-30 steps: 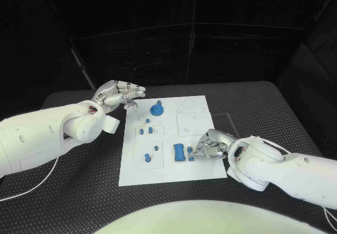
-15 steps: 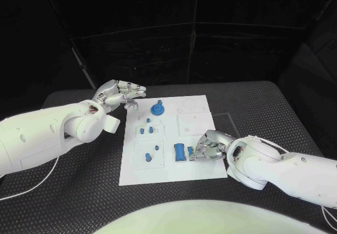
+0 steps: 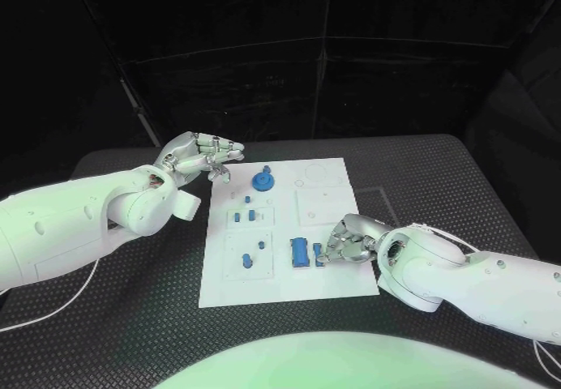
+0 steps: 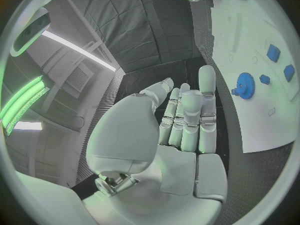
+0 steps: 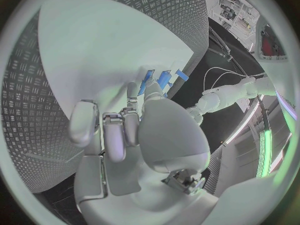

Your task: Assemble the parts on the task board

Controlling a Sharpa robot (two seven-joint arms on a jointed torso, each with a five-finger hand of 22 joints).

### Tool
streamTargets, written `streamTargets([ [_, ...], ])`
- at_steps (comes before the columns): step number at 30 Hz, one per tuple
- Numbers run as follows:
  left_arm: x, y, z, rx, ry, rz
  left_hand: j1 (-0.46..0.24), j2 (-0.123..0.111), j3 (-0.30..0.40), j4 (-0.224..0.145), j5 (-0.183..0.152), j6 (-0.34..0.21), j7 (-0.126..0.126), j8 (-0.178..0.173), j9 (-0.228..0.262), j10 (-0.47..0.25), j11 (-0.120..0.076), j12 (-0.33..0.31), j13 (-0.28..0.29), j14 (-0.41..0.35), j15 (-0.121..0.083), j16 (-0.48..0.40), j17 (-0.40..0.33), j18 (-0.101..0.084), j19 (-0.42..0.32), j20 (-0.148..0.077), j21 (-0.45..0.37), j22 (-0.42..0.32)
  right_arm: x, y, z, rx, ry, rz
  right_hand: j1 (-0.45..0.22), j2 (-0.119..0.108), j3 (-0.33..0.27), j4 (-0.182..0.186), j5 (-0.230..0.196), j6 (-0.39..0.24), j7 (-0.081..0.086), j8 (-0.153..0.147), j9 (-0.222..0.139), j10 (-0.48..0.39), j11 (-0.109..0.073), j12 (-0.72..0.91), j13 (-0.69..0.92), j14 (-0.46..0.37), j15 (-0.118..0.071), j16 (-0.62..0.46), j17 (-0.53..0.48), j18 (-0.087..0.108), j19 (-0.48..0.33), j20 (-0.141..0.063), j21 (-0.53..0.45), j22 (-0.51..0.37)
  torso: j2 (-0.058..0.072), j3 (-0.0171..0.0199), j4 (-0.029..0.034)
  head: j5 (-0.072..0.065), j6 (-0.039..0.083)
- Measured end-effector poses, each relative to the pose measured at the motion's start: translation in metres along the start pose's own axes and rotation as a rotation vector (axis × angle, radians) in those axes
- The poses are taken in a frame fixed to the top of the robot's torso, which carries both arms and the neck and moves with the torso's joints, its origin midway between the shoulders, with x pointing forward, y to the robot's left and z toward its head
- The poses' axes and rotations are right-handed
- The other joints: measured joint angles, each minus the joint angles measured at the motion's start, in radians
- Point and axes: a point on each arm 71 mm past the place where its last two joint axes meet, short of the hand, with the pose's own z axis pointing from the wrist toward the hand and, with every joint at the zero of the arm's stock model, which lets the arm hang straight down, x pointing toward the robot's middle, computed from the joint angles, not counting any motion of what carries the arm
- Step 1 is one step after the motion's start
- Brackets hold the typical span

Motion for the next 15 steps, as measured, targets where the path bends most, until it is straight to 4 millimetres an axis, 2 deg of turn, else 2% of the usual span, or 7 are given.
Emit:
streamTargets([
  [4,0.0,0.0,0.0,0.0,0.0,0.0,0.0,0.0,0.0,0.0,0.0,0.0,0.0,0.0,0.0,0.0,0.0,0.0,0.0,0.0,0.0,0.0,0.0,0.0,0.0,0.0,0.0,0.0,0.0,0.002,-0.002,-0.016,-0.002,0.004,-0.001,-0.001,-0.021,0.013,0.0,-0.001,0.001,0.0,0.0,0.0,0.0,0.001,0.0,0.0,0.0,0.0,0.0,0.0,0.0,0.0,0.0,-0.002,-0.001,0.0001,-0.0014,0.0,0.002],
  [8,0.0,0.0,0.0,0.0,0.0,0.0,0.0,0.0,0.0,0.0,0.0,-0.004,0.004,0.0,0.0,-0.004,0.004,0.0,0.001,0.0,0.0,0.0,-0.002,0.0,0.0,0.0,0.0,-0.001,-0.002,0.003,-0.005,-0.054,-0.006,0.025,-0.025,-0.025,-0.045,0.017,0.018,-0.011,0.011,-0.007,-0.004,0.0,0.0,-0.013,-0.001,0.0,0.0,0.0,0.0,0.0,0.0,0.0,0.0,-0.007,-0.002,0.0002,-0.002,-0.002,0.01],
  [11,-0.001,0.0,-0.001,-0.001,-0.002,0.0,0.0,0.0,0.0,0.0,0.0,-0.004,0.004,0.0,0.0,-0.004,0.004,0.0,0.001,0.0,0.0,0.0,-0.003,0.0,0.0,0.0,0.0,-0.001,-0.005,0.003,-0.009,-0.101,-0.009,0.068,-0.032,-0.032,-0.05,0.022,0.025,-0.043,0.023,-0.027,-0.012,0.0,0.011,-0.023,-0.007,0.0,0.0,-0.016,0.0,0.0,-0.016,0.008,-0.021,-0.037,-0.003,0.0001,-0.0019,-0.006,0.021],
  [12,-0.001,0.0,-0.001,-0.001,-0.002,0.0,0.0,0.0,0.0,0.0,0.0,-0.004,0.004,0.0,0.0,-0.004,0.004,0.0,0.001,0.0,0.0,0.0,-0.003,0.0,0.0,0.0,0.0,-0.001,-0.006,0.002,-0.01,-0.114,-0.01,0.087,-0.032,-0.032,-0.05,0.022,0.029,-0.056,0.028,-0.036,-0.016,-0.006,0.017,-0.031,-0.014,-0.002,0.006,-0.023,0.0,0.0,-0.027,0.01,-0.033,-0.055,-0.004,-0.0004,-0.0014,-0.008,0.025],
  [15,-0.001,0.0,-0.001,-0.003,-0.005,-0.012,-0.011,-0.002,-0.016,0.016,0.0,-0.004,0.004,0.006,0.0,-0.004,0.004,0.009,0.001,-0.002,0.002,0.0,-0.005,0.0,0.0,0.0,-0.006,-0.003,-0.012,-0.003,-0.008,-0.158,-0.024,0.163,-0.024,-0.038,-0.051,0.018,0.035,-0.085,0.043,-0.064,-0.028,-0.023,0.033,-0.067,-0.013,-0.002,0.017,-0.043,0.0,0.0,-0.053,0.02,-0.066,-0.106,-0.007,-0.0035,0.0012,-0.015,0.039],
])
